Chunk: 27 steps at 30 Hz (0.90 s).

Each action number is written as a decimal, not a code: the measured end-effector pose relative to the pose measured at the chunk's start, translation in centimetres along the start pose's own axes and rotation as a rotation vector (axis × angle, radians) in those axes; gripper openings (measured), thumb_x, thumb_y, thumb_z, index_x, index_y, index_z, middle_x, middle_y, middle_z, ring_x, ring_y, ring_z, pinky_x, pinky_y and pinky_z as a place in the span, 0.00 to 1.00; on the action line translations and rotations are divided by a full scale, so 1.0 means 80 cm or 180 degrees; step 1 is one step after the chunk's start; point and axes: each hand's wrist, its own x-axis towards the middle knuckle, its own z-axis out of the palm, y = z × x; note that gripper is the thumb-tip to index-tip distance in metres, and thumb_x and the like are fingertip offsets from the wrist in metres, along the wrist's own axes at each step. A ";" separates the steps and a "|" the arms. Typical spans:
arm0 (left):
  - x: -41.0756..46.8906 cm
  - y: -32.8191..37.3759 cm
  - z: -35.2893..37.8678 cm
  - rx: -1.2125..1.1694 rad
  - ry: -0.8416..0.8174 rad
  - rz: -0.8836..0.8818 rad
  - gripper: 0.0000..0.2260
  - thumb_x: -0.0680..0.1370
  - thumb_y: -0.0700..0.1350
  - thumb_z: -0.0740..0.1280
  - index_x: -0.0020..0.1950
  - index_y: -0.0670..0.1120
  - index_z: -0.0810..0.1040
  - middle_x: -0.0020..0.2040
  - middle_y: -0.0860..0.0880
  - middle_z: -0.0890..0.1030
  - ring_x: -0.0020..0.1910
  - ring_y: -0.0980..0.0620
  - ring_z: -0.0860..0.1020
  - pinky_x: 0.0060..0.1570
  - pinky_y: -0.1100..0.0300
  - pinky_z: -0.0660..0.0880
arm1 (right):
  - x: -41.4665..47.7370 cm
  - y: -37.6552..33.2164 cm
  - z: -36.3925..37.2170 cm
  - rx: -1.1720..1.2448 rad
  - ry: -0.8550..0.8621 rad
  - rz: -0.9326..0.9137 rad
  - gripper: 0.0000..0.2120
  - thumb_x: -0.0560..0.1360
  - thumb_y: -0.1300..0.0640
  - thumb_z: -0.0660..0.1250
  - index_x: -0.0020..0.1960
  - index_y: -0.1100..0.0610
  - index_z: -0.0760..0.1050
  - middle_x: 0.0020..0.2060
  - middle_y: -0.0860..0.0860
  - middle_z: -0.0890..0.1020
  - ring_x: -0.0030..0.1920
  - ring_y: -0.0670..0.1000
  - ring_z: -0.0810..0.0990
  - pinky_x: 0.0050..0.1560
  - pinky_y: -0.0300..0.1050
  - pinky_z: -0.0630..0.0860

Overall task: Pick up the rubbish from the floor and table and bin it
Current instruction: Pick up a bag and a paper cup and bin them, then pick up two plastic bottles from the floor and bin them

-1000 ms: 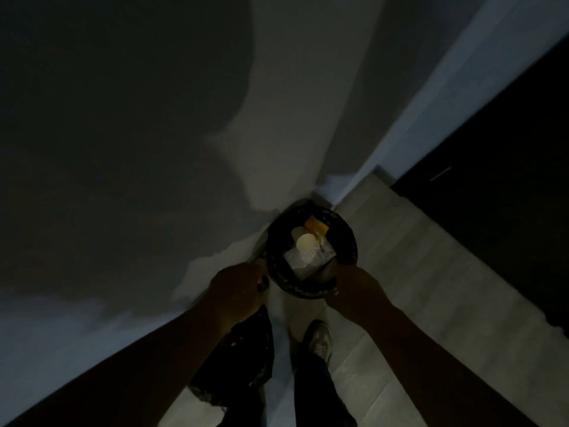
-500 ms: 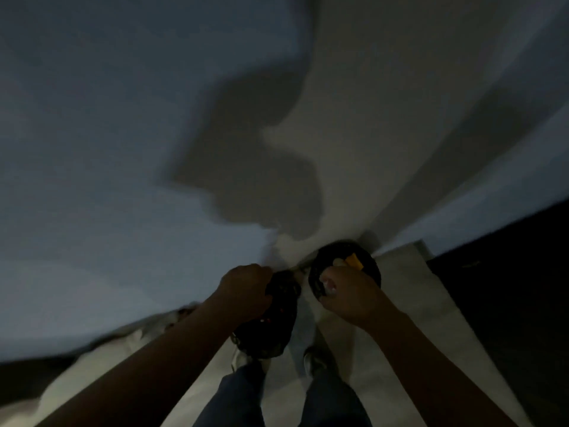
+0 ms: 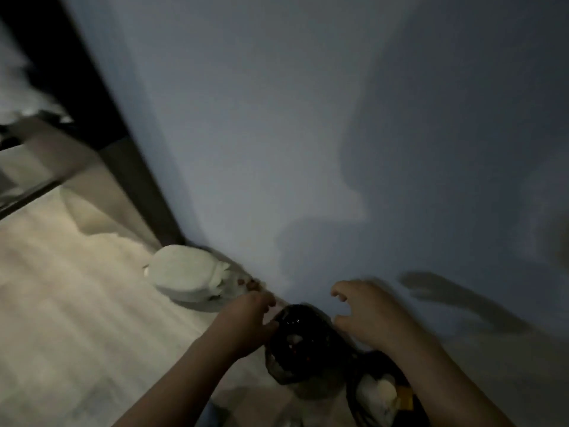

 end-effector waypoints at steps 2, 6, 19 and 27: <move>-0.032 -0.025 -0.018 -0.0183 0.0176 -0.0223 0.18 0.76 0.54 0.66 0.65 0.52 0.72 0.59 0.53 0.77 0.54 0.55 0.76 0.51 0.63 0.73 | 0.016 -0.050 0.003 -0.0056 -0.0026 -0.0378 0.21 0.74 0.50 0.67 0.65 0.51 0.71 0.58 0.47 0.75 0.56 0.46 0.74 0.53 0.38 0.71; -0.103 -0.092 -0.052 -0.0358 0.0554 -0.0636 0.19 0.75 0.55 0.66 0.65 0.54 0.72 0.59 0.55 0.77 0.55 0.57 0.75 0.51 0.65 0.72 | 0.044 -0.164 0.025 -0.0285 -0.0216 -0.1004 0.17 0.71 0.52 0.67 0.59 0.51 0.75 0.54 0.48 0.77 0.52 0.48 0.76 0.52 0.42 0.74; -0.392 -0.383 -0.144 -0.0557 0.1349 -0.2077 0.19 0.77 0.55 0.64 0.67 0.54 0.70 0.61 0.56 0.76 0.58 0.56 0.75 0.55 0.63 0.71 | 0.067 -0.573 0.191 -0.0346 -0.0725 -0.2151 0.22 0.71 0.49 0.68 0.64 0.46 0.72 0.58 0.43 0.77 0.56 0.42 0.75 0.50 0.35 0.70; -0.480 -0.501 -0.170 -0.0904 0.1721 -0.2539 0.19 0.76 0.55 0.65 0.66 0.55 0.71 0.61 0.57 0.76 0.57 0.58 0.75 0.53 0.67 0.71 | 0.088 -0.724 0.256 -0.0607 -0.1015 -0.2504 0.22 0.71 0.48 0.67 0.64 0.44 0.71 0.57 0.41 0.76 0.53 0.40 0.73 0.53 0.36 0.71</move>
